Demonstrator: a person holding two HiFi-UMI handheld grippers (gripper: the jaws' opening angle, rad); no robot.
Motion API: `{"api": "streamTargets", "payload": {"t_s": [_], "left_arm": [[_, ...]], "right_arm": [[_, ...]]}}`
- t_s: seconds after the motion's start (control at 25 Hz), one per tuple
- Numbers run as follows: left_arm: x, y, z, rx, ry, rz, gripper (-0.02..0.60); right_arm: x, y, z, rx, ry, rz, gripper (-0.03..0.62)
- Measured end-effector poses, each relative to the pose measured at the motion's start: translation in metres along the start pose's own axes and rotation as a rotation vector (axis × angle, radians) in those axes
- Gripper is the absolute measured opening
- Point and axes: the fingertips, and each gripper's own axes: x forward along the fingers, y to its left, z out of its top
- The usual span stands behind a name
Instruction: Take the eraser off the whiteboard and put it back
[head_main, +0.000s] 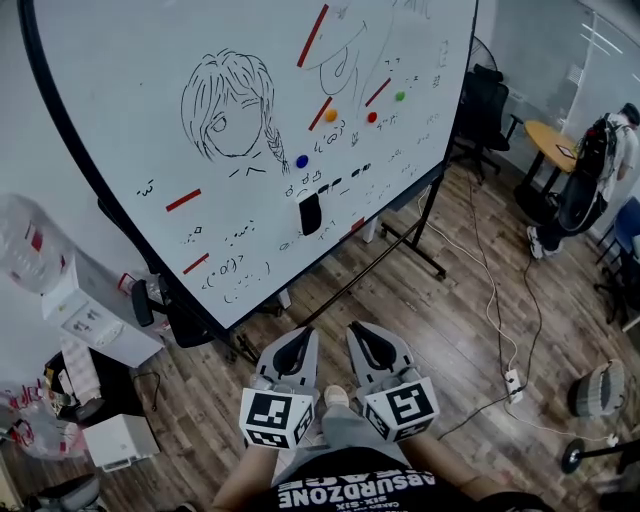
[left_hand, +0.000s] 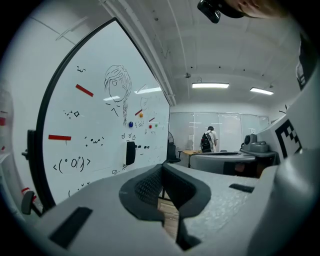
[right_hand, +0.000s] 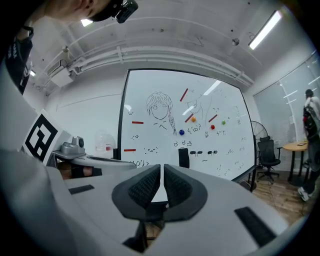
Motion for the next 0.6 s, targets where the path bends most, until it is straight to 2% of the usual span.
{"api": "streamTargets", "payload": {"t_s": [0.08,0.44,0.6], "left_arm": [[0.005,0.008,0.002,-0.001,-0.002,0.01,0.005],[0.031,0.038,0.004,-0.003,0.008,0.038,0.005],[0.042,0.049,0.008,-0.001,0.006,0.045,0.005]], "right_arm": [[0.009,-0.005,0.002,0.009,-0.003,0.0,0.008],[0.047,-0.026,0.013,0.037,-0.021,0.012,0.22],[0.062,-0.036,0.014,0.035,-0.021,0.009,0.241]]}}
